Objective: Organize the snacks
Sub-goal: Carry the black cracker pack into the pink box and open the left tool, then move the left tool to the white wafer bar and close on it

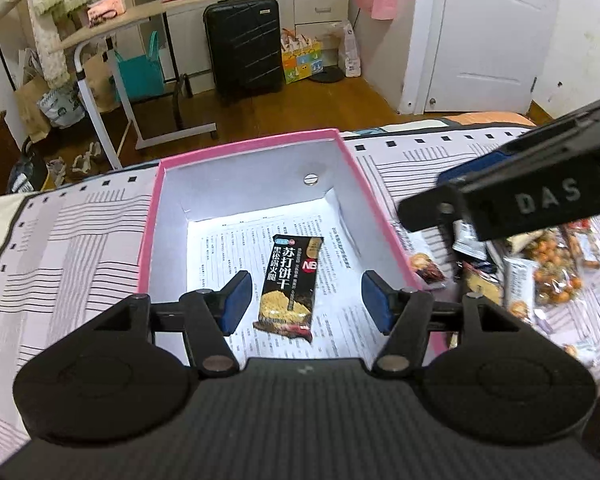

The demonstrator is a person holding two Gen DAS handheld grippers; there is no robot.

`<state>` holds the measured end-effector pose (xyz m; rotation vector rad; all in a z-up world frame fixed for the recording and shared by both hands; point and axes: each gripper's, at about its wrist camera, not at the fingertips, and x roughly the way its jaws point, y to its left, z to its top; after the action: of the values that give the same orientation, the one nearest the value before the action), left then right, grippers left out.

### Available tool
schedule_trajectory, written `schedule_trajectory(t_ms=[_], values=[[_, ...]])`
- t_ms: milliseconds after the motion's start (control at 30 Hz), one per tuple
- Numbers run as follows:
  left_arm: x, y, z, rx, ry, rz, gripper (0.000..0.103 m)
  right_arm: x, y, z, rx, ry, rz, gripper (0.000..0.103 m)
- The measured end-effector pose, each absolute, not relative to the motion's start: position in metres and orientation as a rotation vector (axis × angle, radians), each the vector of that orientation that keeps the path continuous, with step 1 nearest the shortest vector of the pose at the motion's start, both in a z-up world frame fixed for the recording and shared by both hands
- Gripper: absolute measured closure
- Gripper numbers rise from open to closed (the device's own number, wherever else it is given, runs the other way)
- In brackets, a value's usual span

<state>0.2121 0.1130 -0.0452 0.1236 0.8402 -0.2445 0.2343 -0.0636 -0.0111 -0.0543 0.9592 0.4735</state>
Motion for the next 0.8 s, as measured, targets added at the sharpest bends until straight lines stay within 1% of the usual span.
schedule_trajectory(t_ms=[67, 200, 267, 400, 467, 500, 533, 600, 733, 800], values=[[0.2, 0.107, -0.032, 0.15, 0.839, -0.247, 0.042, 0.219, -0.076, -0.001, -0.082, 0.94, 0.469, 0.054], [0.172, 0.094, -0.007, 0.195, 0.815, -0.291, 0.034, 0.184, -0.107, 0.018, -0.148, 0.888, 0.469, 0.049], [0.16, 0.086, 0.004, 0.203, 0.81, -0.314, 0.033, 0.166, -0.127, 0.028, -0.164, 0.868, 0.47, 0.048], [0.144, 0.065, 0.016, 0.207, 0.813, -0.361, 0.029, 0.138, -0.164, 0.039, -0.181, 0.835, 0.483, 0.036], [0.137, 0.052, 0.019, 0.218, 0.813, -0.389, 0.027, 0.126, -0.183, 0.04, -0.175, 0.804, 0.483, 0.035], [0.135, 0.045, 0.019, 0.221, 0.815, -0.401, 0.026, 0.122, -0.193, 0.04, -0.167, 0.77, 0.477, 0.032], [0.132, 0.038, 0.019, 0.224, 0.817, -0.41, 0.025, 0.116, -0.203, 0.037, -0.163, 0.718, 0.471, 0.025], [0.129, 0.021, 0.015, 0.229, 0.821, -0.423, 0.023, 0.114, -0.216, 0.029, -0.182, 0.661, 0.445, 0.021], [0.13, -0.01, -0.001, 0.216, 0.839, -0.44, 0.023, 0.128, -0.232, 0.002, -0.237, 0.747, 0.463, 0.021], [0.133, -0.025, -0.011, 0.22, 0.844, -0.463, 0.023, 0.131, -0.234, -0.011, -0.29, 0.786, 0.543, 0.024]])
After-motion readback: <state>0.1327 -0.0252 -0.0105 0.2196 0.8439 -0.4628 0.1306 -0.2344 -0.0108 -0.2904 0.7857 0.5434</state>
